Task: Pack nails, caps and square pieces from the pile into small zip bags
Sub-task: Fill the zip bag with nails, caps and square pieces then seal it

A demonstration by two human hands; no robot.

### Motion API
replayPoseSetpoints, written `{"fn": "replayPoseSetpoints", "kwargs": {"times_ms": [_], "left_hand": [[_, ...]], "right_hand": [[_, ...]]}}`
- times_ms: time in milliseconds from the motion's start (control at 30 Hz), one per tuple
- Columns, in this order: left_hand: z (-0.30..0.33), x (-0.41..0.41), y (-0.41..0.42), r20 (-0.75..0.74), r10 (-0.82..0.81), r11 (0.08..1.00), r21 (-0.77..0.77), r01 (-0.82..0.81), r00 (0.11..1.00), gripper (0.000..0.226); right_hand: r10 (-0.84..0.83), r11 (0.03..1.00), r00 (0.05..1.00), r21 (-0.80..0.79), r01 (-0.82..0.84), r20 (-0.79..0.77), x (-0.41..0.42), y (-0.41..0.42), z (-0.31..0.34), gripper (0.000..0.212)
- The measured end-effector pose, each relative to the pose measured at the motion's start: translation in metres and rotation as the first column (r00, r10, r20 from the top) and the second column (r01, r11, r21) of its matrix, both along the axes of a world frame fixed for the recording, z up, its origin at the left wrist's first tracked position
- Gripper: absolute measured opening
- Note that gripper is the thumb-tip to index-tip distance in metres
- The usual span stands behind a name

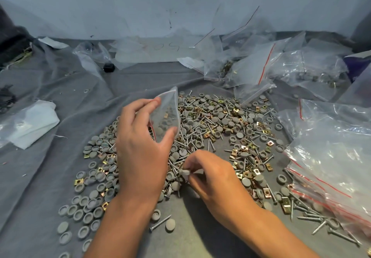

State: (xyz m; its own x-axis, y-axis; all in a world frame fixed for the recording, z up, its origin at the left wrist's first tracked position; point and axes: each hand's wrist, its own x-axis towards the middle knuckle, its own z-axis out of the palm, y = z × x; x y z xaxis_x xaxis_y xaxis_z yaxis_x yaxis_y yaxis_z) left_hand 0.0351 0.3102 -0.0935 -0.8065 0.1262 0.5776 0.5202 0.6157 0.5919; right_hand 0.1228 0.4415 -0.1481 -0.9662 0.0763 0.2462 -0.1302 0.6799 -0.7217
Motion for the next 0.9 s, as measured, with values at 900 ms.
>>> {"fn": "replayPoseSetpoints", "kwargs": {"times_ms": [900], "left_hand": [[0.0, -0.005, -0.011, 0.117, -0.142, 0.957, -0.239, 0.167, 0.983, 0.073]], "right_hand": [[0.082, 0.994, 0.989, 0.088, -0.071, -0.127, 0.006, -0.001, 0.009, 0.012]]}}
